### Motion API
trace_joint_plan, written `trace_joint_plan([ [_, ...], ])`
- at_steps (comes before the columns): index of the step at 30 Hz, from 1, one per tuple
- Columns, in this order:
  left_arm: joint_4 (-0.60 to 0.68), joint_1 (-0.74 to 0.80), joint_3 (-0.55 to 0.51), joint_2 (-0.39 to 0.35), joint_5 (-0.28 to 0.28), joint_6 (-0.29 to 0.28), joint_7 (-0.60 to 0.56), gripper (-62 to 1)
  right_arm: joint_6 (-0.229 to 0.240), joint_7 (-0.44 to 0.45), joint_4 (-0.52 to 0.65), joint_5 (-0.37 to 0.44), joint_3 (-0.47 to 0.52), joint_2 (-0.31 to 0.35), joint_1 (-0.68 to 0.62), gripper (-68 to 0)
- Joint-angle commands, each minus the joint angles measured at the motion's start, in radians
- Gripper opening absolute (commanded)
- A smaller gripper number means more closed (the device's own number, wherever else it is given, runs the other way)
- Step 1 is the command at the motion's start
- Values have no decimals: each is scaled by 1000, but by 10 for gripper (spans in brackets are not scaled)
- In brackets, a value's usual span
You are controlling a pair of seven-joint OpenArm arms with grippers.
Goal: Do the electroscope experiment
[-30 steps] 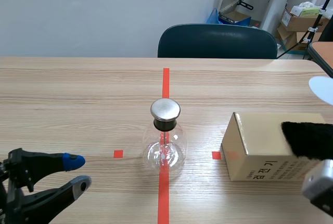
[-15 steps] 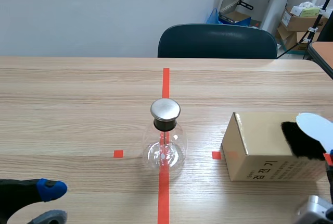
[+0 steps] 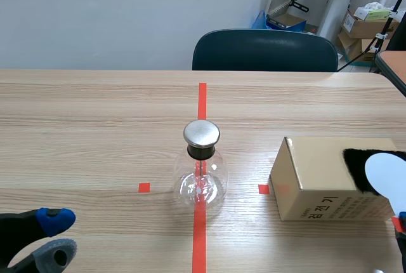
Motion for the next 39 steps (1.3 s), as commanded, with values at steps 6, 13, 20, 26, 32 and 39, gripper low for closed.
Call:
trace_joint_plan([
  [6,21,-1,-2,-14,116,156,34,-321,-56,-1,4,-27,21,6,-5,-656],
  [13,46,0,-2,-35,116,182,35,-321,-56,141,4,-26,19,19,-12,-656],
  [20,62,0,-2,-45,116,182,42,-321,-56,-56,4,-19,21,19,-27,-656],
  [26,62,0,-2,-44,116,182,43,-321,-56,100,8,-22,21,19,-31,-656],
  [32,62,0,-2,-42,116,182,46,-321,-56,-85,8,6,22,16,-34,-656],
  [39,62,0,-2,-42,115,182,47,-321,-56,111,19,-4,18,16,-33,-656],
])
